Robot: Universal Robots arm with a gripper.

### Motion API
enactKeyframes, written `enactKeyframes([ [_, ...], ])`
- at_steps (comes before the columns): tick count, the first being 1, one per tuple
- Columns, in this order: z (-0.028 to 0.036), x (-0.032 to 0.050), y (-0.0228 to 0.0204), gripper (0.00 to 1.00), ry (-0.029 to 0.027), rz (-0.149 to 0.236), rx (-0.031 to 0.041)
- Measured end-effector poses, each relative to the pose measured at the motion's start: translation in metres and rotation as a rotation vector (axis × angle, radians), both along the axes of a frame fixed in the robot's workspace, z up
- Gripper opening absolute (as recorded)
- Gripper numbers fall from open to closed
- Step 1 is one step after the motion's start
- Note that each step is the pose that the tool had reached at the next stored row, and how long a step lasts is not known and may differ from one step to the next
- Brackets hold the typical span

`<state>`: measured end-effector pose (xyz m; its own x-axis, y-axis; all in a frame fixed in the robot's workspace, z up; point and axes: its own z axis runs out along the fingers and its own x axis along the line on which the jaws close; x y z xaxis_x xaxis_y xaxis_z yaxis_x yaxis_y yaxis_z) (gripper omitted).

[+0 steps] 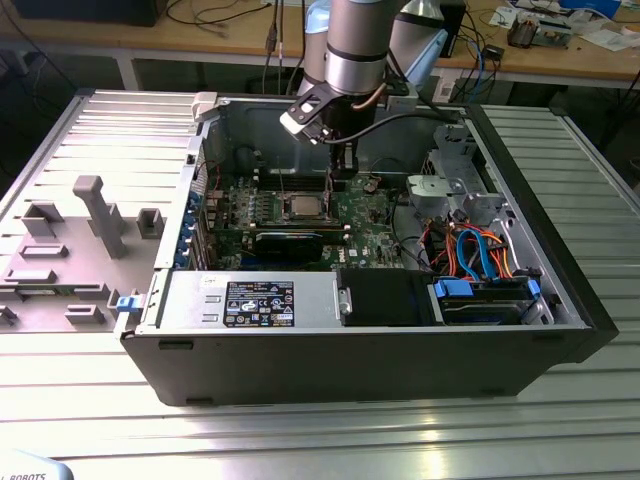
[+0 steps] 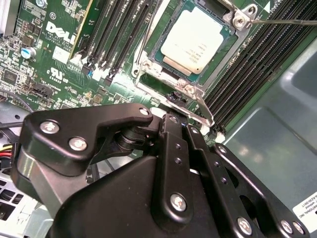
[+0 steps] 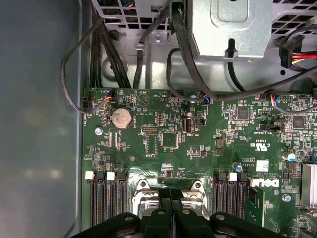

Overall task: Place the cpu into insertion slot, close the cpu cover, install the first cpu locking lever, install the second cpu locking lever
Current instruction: 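Close the cpu cover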

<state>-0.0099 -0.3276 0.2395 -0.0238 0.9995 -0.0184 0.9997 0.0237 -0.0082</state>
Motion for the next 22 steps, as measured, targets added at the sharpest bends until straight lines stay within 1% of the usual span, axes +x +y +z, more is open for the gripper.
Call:
enactKeyframes([
  [3,0.0000,-0.0005,-0.0001,0.11,0.0006,0.000,-0.0001],
  [4,-0.0003,-0.0010,-0.0002,0.11,0.0016,0.000,-0.0001],
  [13,-0.0004,-0.0018,-0.0002,0.11,0.0016,0.000,0.0000],
  [17,-0.0007,-0.0058,-0.0002,0.11,0.0017,0.000,-0.0001],
  [20,-0.0011,-0.0131,-0.0001,0.11,0.0015,0.000,0.0002],
  [22,-0.0012,-0.0151,-0.0002,0.11,0.0016,0.000,-0.0001],
])
